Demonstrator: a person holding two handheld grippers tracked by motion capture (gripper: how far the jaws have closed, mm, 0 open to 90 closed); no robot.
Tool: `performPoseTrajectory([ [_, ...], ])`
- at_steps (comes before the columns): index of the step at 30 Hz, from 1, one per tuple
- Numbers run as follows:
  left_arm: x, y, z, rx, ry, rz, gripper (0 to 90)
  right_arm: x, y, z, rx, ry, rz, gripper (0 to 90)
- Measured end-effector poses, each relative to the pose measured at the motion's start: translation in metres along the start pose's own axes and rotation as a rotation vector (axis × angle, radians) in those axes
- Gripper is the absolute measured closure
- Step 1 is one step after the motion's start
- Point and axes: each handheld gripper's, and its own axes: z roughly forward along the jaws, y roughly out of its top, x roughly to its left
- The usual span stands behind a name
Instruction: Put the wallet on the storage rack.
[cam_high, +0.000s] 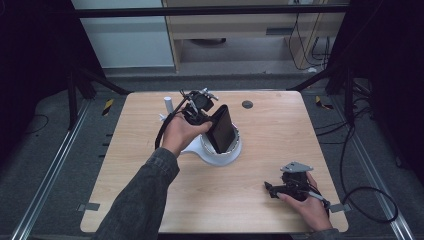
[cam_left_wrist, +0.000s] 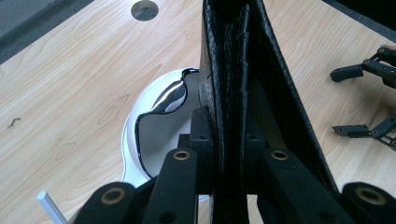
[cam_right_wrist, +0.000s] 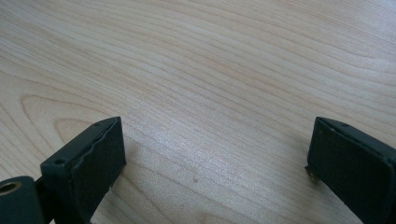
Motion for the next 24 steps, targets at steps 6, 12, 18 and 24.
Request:
performPoseTrajectory([
  [6, 0.0044, 0.0006, 0.0049, 0.007, -0.005, -0.008, 80.0, 0.0003, 0.0000, 0.0002, 0.000, -0.001, 0.000, 4.1],
  [12, 0.0052, 0.0032, 0.0077, 0.016, -0.007, -0.002, 79.8, 0.0004, -0.0002, 0.0003, -0.002, -0.002, -0.001, 3.9],
  [18, 0.0088, 0.0030, 0.0079, 0.007, 0.034, -0.011, 74.6, 0.0006, -0.0004, 0.0003, -0.004, -0.001, 0.001, 3.9],
  [24, 0.0082, 0.0012, 0.0002, -0.038, 0.083, -0.009, 63.1, 0.0003, -0.0006, 0.0003, -0.005, -0.002, -0.003, 3.9],
])
